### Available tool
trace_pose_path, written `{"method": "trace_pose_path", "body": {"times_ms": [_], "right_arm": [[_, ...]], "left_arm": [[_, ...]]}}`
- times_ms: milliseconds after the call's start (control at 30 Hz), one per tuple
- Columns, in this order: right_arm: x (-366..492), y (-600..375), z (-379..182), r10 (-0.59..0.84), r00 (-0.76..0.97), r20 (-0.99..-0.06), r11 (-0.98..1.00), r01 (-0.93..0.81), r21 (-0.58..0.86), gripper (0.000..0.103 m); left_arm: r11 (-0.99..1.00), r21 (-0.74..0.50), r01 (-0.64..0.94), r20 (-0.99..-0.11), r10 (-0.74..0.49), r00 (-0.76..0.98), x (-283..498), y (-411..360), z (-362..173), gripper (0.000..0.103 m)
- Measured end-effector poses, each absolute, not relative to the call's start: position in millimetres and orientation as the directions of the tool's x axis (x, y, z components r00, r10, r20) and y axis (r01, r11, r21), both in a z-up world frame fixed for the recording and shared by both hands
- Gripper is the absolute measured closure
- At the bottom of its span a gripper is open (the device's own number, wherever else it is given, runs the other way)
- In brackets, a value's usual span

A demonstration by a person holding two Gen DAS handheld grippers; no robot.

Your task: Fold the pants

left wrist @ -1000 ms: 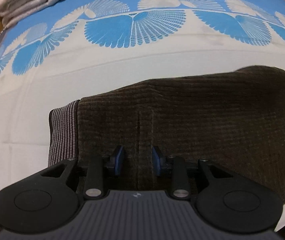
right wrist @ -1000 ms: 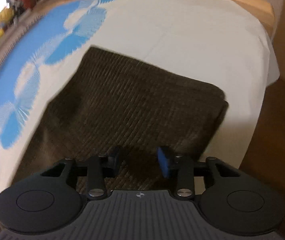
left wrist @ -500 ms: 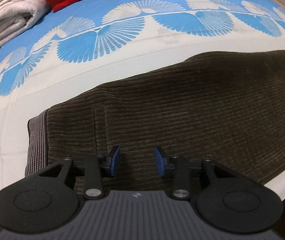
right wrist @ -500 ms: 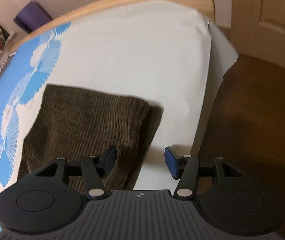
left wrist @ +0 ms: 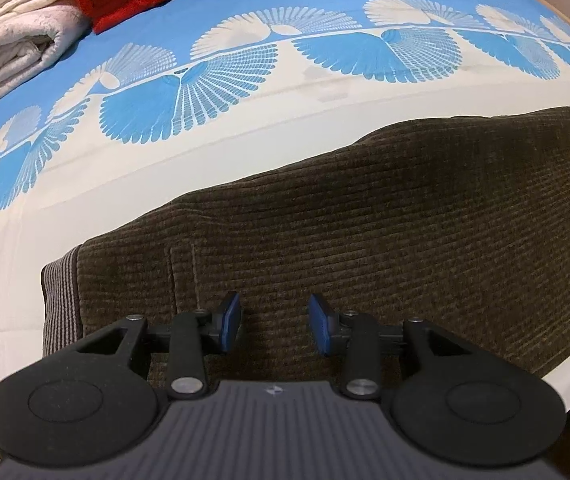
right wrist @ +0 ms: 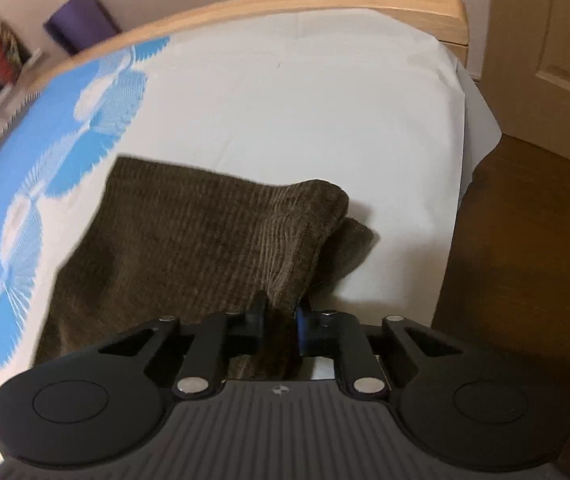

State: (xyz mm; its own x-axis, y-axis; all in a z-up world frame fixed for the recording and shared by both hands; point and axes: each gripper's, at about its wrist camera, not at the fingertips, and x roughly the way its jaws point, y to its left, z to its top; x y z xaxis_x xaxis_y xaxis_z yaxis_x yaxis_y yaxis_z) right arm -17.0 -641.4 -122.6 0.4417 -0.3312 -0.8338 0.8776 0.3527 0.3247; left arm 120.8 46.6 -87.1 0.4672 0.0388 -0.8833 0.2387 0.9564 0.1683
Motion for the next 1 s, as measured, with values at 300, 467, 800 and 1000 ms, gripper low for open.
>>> {"method": "trace_pose_path", "body": {"times_ms": [300,467,800,1000], "right_arm": [[0,-561,-32,-0.458,0.655,-0.601,0.627,0.718,0.304,0.092],[0,-394,12,-0.337,0.887,-0.315,0.937,0.348,-0.023,0.092],[-41,-135,-122,0.185,0.703,-0.687,0.733,-0.564,-0.380,0.086],[-57,-119,-128,0.206,0.694,-0.690,0.677,-0.610,-0.412,0.053]], "left_arm": [[0.960,0.155,0.235,-0.877,0.024,0.480,117,49,-81,0.061],[0.963,0.154,0.223,-0.876,0.028,0.482,113,56,-79,0.061],[0.974,0.122,0.190,-0.878,0.016,0.479,110,70,-74,0.061],[0.974,0.108,0.200,-0.874,-0.003,0.486,112,68,-71,0.059]]}}
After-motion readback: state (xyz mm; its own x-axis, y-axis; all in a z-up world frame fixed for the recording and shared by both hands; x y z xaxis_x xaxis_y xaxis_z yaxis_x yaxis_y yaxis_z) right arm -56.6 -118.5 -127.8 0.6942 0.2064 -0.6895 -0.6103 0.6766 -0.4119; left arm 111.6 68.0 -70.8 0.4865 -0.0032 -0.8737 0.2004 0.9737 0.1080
